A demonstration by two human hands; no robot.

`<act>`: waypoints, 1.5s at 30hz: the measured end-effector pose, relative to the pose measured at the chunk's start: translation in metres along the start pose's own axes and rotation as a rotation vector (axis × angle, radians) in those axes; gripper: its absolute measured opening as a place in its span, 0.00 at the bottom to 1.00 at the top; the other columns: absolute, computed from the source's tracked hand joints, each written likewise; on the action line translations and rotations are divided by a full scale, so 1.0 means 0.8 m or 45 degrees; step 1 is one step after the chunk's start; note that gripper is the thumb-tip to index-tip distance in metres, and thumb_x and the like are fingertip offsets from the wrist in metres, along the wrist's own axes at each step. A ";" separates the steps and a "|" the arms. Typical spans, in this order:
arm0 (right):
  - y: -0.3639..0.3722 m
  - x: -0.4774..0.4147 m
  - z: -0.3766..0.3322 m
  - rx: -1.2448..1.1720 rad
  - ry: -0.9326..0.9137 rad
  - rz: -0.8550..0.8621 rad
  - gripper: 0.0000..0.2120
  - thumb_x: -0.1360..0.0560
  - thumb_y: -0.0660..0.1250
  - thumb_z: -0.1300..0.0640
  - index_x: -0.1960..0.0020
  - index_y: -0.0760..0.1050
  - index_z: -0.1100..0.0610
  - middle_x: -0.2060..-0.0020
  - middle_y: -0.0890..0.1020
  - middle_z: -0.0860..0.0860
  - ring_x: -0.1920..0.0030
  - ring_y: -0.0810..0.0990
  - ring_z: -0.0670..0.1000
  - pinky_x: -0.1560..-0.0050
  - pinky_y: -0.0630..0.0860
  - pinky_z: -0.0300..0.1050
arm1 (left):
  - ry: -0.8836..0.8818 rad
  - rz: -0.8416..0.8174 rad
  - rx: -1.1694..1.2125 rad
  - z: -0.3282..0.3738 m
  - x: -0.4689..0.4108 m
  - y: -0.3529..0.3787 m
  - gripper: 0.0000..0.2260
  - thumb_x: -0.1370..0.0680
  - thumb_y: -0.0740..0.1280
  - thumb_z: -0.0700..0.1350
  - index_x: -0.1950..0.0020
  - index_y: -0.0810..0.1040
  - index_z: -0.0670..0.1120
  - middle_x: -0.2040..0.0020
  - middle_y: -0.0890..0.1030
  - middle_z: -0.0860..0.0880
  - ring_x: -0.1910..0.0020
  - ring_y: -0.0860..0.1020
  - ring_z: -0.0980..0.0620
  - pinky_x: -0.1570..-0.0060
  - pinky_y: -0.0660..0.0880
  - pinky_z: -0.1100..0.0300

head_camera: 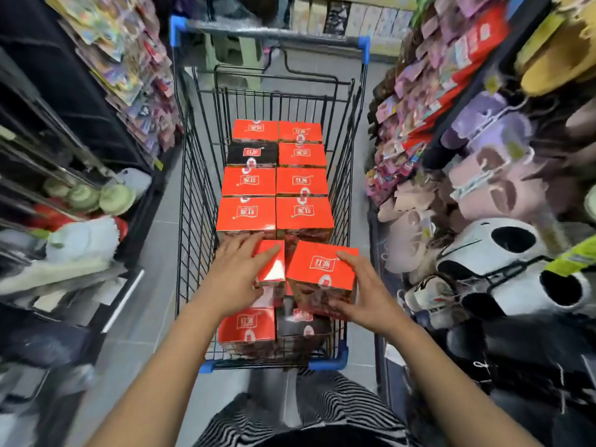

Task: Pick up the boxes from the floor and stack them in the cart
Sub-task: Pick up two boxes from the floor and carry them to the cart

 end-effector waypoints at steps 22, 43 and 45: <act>0.024 -0.037 -0.035 -0.612 0.301 0.264 0.40 0.29 0.71 0.40 0.34 0.43 0.22 0.25 0.63 0.45 0.26 0.64 0.48 0.27 0.63 0.55 | -0.882 0.372 1.341 -0.035 0.022 0.051 0.50 0.32 0.71 0.66 0.21 0.44 0.52 0.24 0.62 0.50 0.27 0.63 0.48 0.30 0.60 0.54; 0.021 -0.080 -0.019 -0.439 0.355 0.009 0.53 0.41 0.67 0.23 0.25 0.41 0.31 0.27 0.68 0.45 0.29 0.69 0.50 0.30 0.68 0.57 | -0.743 0.300 1.363 -0.064 0.003 0.038 0.46 0.37 0.70 0.72 0.26 0.50 0.68 0.35 0.76 0.58 0.40 0.78 0.54 0.40 0.75 0.46; 0.018 -0.085 -0.018 -0.413 0.339 -0.036 0.53 0.42 0.68 0.23 0.27 0.41 0.28 0.27 0.67 0.44 0.29 0.69 0.51 0.31 0.68 0.58 | -0.713 0.308 1.356 -0.064 0.002 0.036 0.44 0.37 0.70 0.72 0.26 0.50 0.70 0.36 0.76 0.59 0.40 0.78 0.55 0.41 0.76 0.45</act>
Point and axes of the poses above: each hand's wrist, its own x-axis away from the middle knuckle, its own y-axis out of the palm, z = x × y, the point moved 4 cm from there along -x, towards the middle knuckle
